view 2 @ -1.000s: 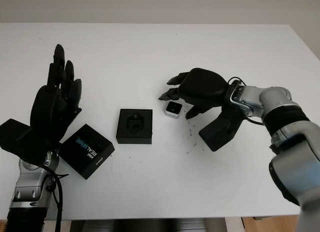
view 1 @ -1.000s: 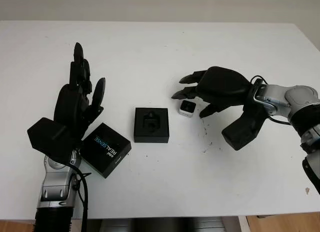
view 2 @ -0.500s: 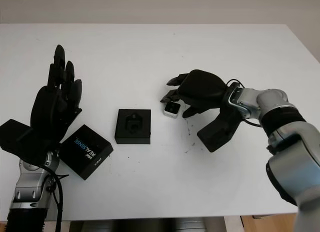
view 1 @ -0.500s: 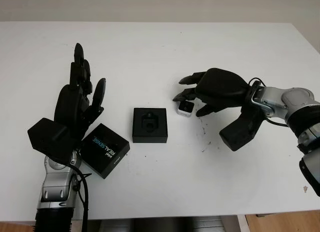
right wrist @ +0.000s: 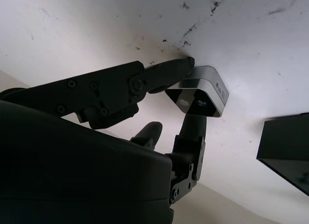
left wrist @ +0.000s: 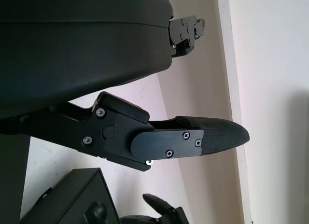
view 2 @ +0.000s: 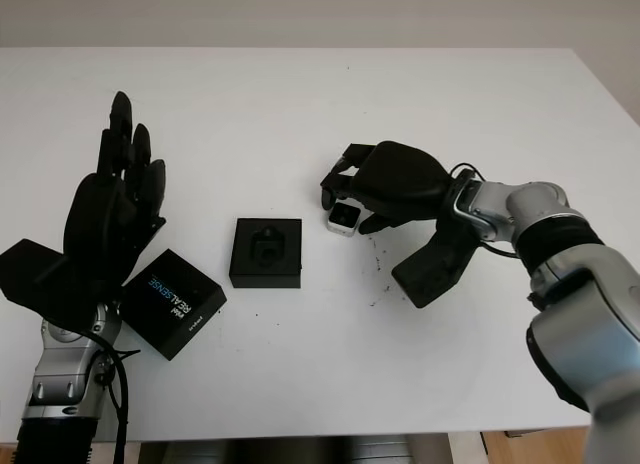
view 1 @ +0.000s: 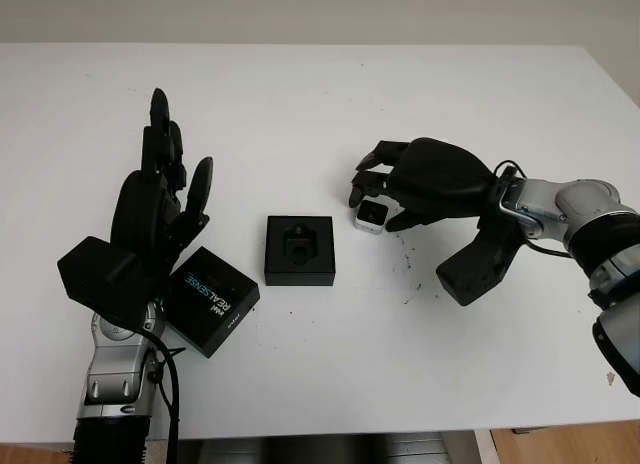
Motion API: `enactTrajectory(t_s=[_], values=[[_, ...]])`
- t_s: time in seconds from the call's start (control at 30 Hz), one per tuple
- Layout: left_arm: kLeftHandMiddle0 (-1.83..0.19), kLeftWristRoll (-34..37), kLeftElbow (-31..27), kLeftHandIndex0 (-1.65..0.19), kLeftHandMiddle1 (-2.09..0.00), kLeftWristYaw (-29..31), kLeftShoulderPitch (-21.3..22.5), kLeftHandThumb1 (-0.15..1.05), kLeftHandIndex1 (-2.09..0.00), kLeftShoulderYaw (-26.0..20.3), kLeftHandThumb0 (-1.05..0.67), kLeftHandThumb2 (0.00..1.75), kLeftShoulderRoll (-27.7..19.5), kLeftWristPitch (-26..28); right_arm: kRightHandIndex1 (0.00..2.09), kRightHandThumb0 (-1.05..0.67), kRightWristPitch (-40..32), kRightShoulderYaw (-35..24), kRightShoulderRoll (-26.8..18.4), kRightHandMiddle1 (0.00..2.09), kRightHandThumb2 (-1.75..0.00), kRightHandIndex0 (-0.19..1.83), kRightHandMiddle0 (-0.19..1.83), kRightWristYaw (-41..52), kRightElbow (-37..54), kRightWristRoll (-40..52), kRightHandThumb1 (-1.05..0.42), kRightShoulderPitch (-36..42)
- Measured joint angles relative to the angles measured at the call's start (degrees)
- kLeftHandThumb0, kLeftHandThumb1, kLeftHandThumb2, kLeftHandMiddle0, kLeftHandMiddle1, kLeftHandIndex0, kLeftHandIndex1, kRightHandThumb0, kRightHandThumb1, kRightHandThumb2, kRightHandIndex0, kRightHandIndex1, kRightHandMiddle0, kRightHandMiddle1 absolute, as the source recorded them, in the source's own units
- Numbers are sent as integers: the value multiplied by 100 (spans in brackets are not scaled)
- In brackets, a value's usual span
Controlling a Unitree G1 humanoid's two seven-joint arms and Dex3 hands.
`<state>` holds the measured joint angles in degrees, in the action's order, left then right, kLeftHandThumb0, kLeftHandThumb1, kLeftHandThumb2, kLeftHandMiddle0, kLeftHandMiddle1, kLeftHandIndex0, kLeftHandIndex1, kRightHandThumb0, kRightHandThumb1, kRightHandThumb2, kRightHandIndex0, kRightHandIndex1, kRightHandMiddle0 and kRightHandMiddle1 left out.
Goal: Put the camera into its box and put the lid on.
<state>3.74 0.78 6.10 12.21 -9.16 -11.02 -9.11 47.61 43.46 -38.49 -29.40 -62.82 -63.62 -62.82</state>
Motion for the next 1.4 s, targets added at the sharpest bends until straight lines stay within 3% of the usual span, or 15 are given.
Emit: enactTrajectory(t_s=[0.1,0.33,0.7,1.03,1.2,1.4], values=[[19,-40,0,19,-5,-4,-2,105,-4,1,-81,48,0,0,108,-34,3,0,1,164,-5,2,-8,0,0,3,-98,0],[19,-56,12,19,-5,-10,-1,105,-5,2,-82,49,6,-9,132,-36,36,10,8,174,-5,1,5,-252,-19,3,-99,1],[19,-80,14,19,-4,-12,-1,105,-3,8,-82,48,10,-1,110,-37,49,-21,6,159,-5,10,25,16,-21,114,-97,0],[19,-85,12,19,-4,-5,-1,105,-3,20,-80,49,10,32,94,-40,122,-501,29,137,-6,16,33,1646,-43,1103,-101,59],[19,-65,10,19,-3,28,-1,105,-3,34,-79,49,9,36,92,-40,-43,-897,57,139,-5,15,35,2608,-33,1782,-101,209],[19,-56,9,19,-3,21,-1,105,-3,37,-78,48,10,45,73,-39,-356,-1354,142,147,-5,17,31,3534,29,2481,-99,389]])
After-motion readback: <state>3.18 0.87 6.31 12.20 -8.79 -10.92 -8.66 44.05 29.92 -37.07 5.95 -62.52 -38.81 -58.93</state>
